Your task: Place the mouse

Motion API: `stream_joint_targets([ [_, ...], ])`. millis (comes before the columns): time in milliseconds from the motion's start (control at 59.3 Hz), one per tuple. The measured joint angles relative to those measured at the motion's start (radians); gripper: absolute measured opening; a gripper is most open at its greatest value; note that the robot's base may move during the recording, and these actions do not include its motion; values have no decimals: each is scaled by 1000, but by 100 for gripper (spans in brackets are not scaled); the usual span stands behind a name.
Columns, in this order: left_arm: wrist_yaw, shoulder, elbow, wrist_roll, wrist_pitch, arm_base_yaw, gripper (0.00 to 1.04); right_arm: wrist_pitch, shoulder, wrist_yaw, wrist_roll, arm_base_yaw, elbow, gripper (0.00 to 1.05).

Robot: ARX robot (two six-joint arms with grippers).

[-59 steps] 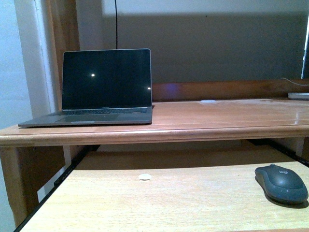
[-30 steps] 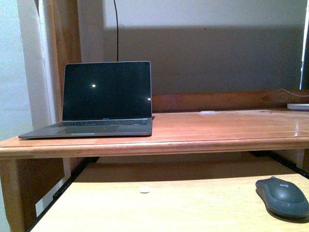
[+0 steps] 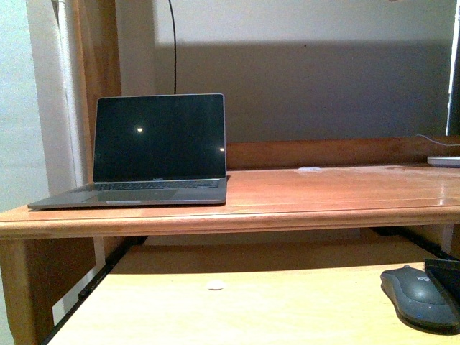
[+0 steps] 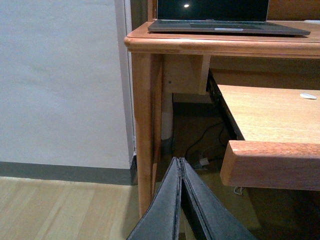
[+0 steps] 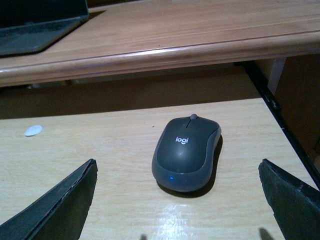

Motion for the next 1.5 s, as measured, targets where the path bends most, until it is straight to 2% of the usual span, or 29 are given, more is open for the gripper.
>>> stream_joint_targets([
  [185,0,0,0,-1,0,0,3,19,154,77,-92,-4,84,97],
  [219,0,0,0,-2,0,0,8,11,170,95,-109,-4,96,97],
  [236,0,0,0,-2,0,0,11,10,175,100,-114,-4,100,97],
  [253,0,0,0,-2,0,0,31,-21,219,170,-169,10,132,97],
  [270,0,0,0,-2,0,0,36,-26,230,188,-181,16,138,97],
  [371,0,0,0,-2,0,0,52,-46,266,219,-201,32,160,97],
  [438,0,0,0,-2,0,0,66,-72,292,240,-211,43,184,97],
  [640,0,0,0,-2,0,0,97,-146,342,256,-200,47,240,97],
  [1011,0,0,0,-2,0,0,97,-296,418,263,-126,48,380,97],
  [1264,0,0,0,-2,0,0,97,-346,456,269,-86,48,443,97],
  [1500,0,0,0,-2,0,0,97,-354,459,240,-52,37,445,62],
])
